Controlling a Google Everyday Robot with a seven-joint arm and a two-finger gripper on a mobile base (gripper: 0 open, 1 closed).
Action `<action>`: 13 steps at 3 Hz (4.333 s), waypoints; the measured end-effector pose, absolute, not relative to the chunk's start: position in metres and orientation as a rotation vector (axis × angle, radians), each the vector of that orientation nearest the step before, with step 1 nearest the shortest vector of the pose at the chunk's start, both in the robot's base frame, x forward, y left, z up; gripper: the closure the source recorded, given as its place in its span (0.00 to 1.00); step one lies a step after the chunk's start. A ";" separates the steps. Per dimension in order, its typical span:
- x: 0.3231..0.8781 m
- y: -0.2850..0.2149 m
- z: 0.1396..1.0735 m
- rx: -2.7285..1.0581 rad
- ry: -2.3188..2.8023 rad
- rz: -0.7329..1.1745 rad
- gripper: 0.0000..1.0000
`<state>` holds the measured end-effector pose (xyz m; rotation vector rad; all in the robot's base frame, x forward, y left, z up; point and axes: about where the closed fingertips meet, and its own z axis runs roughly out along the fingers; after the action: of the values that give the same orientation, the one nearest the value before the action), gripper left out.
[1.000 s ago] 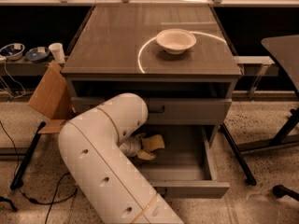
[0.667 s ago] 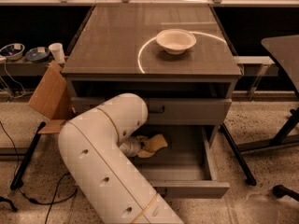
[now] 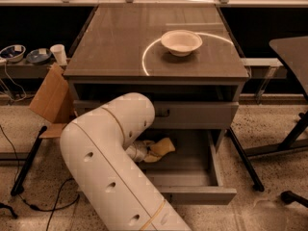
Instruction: Pick sponge from middle drawer and place on counter
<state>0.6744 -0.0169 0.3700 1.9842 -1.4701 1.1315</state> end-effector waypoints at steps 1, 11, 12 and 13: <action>0.653 -0.029 0.393 1.994 -1.510 1.129 1.00; 0.548 -0.094 0.528 2.364 -1.155 0.863 1.00; 0.543 -0.101 0.544 2.322 -1.193 0.911 1.00; 0.544 -0.104 0.551 2.316 -1.229 0.938 1.00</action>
Offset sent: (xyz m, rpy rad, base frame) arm -0.0451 -0.0252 0.0565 0.1078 -0.0219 -0.0046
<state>0.5437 -0.1041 0.5508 2.3164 -1.2293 0.9379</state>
